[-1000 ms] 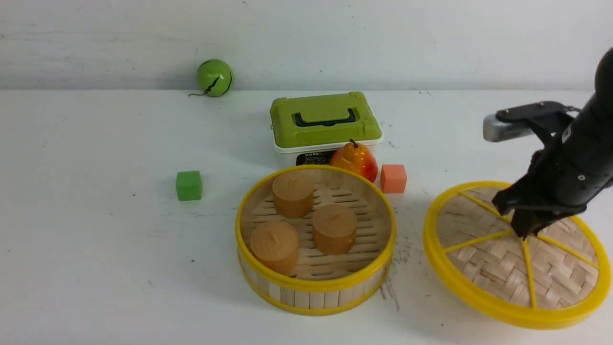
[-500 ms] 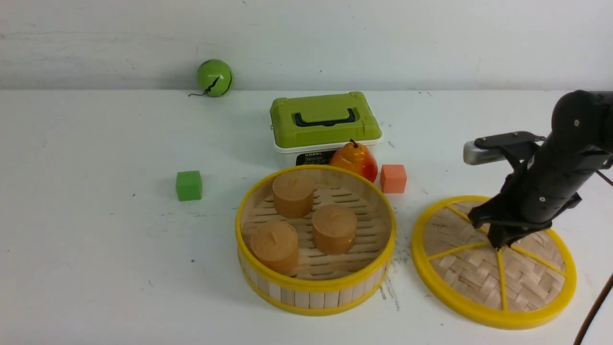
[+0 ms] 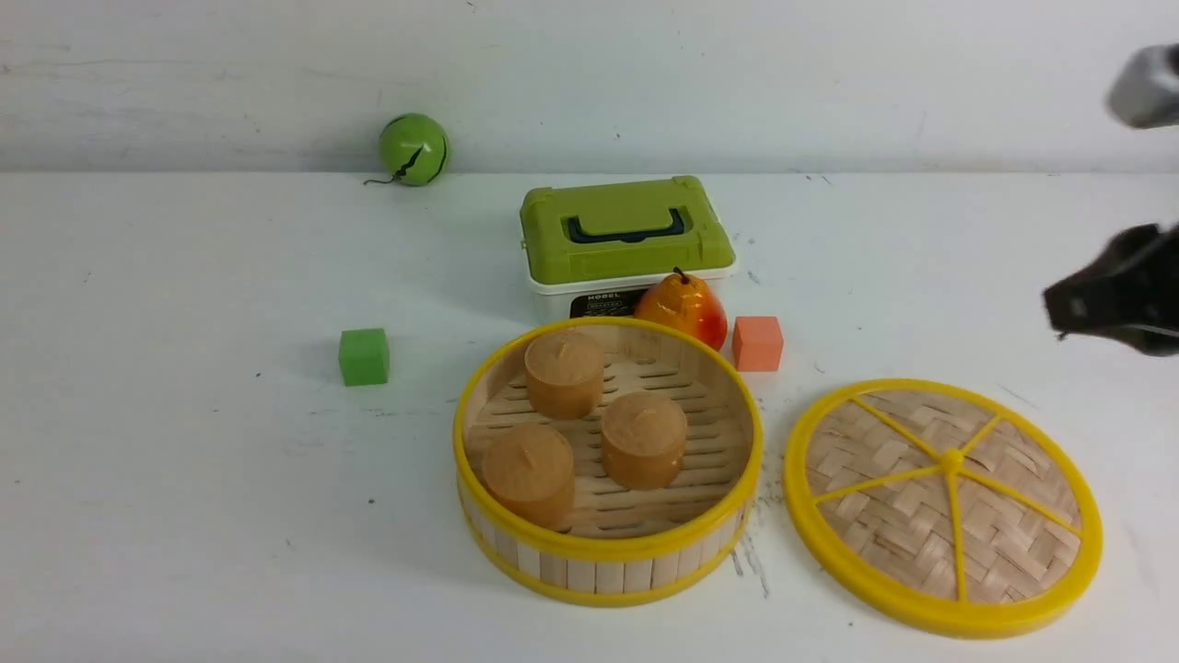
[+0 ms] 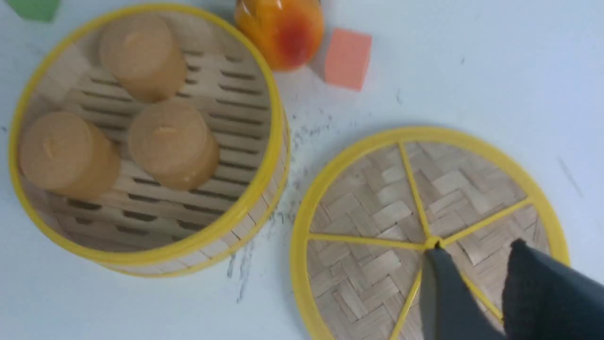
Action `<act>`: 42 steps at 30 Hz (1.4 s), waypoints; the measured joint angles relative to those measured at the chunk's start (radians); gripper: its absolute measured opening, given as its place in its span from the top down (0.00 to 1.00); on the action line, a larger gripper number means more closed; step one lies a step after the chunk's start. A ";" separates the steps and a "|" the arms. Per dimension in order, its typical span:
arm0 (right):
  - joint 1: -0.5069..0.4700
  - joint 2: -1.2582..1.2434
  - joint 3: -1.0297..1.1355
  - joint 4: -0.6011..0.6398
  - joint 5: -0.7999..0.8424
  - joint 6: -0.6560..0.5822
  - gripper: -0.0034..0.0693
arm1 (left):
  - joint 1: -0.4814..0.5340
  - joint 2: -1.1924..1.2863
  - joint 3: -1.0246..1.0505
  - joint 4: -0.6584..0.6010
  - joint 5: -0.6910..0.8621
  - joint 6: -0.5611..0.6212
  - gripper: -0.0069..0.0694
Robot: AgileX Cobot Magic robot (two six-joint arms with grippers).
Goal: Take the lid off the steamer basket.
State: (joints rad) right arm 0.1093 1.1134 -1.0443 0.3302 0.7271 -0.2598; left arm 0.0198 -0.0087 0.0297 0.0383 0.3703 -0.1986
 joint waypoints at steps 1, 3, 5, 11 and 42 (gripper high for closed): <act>0.000 -0.109 0.065 0.019 -0.039 -0.006 0.84 | 0.000 0.000 0.000 0.000 0.000 0.000 0.60; 0.000 -0.218 0.132 0.042 -0.075 -0.011 0.94 | 0.000 0.000 0.000 0.000 0.000 0.000 0.60; 0.000 -0.326 0.196 0.058 -0.109 -0.011 0.98 | 0.000 0.000 0.000 0.000 0.000 0.000 0.60; 0.000 -0.513 0.288 0.056 -0.176 -0.011 0.98 | 0.000 0.000 0.000 0.000 0.000 0.000 0.60; -0.123 -1.053 1.039 -0.285 -0.541 0.279 0.98 | 0.000 0.000 0.000 0.000 0.000 0.000 0.60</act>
State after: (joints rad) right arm -0.0137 0.0605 -0.0053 0.0453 0.1865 0.0190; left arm 0.0198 -0.0087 0.0297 0.0383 0.3703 -0.1986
